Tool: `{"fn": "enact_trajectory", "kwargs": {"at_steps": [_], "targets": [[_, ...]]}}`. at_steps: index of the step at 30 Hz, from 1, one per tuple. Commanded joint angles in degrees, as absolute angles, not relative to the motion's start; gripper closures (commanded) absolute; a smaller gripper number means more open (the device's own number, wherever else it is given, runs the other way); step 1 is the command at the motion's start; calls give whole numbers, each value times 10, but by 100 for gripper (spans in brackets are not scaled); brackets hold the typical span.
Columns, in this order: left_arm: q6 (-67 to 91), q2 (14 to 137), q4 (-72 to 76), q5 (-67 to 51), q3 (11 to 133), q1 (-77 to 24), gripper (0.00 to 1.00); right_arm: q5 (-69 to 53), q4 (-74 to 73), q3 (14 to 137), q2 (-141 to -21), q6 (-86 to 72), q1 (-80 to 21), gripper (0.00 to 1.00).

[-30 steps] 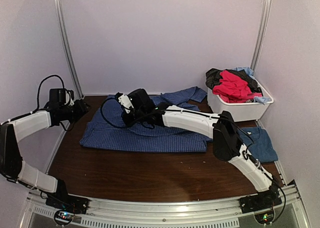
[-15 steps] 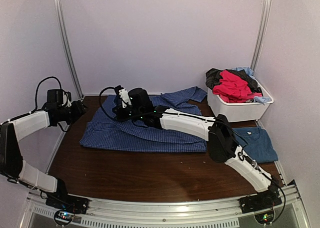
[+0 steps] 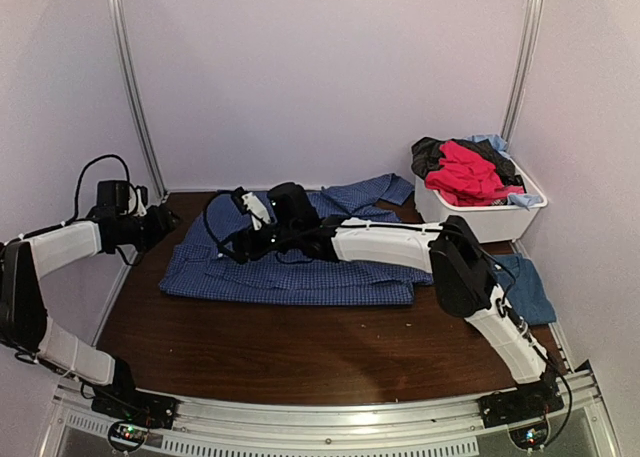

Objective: Fold and stack the mixed laundry pile
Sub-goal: Fold the flattened shirt at the center of the board, then move the 1/3-folded shirt to the center of the board.

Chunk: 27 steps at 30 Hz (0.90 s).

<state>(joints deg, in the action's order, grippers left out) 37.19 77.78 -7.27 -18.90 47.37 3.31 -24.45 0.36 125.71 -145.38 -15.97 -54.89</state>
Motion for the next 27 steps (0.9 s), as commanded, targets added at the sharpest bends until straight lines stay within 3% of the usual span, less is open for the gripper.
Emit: {"fn": "enact_trajectory", "kwargs": {"at_steps": [1,8,14,19,27], "targets": [[335,795,-50,-217,506,15,27,-269,6,1190,-1343,-148,-513,20],[277,933,-124,-142,633,-95,31,-251,-119,1042,-1260,-146,-443,27],[289,1055,-168,-129,683,-101,35,-247,-178,958,-1253,-138,-379,33],[302,1063,-170,-115,625,-101,35,-238,-196,907,-1269,-124,-364,36],[374,945,-132,-120,414,-102,34,-282,-145,737,-1227,-171,-392,40]]}}
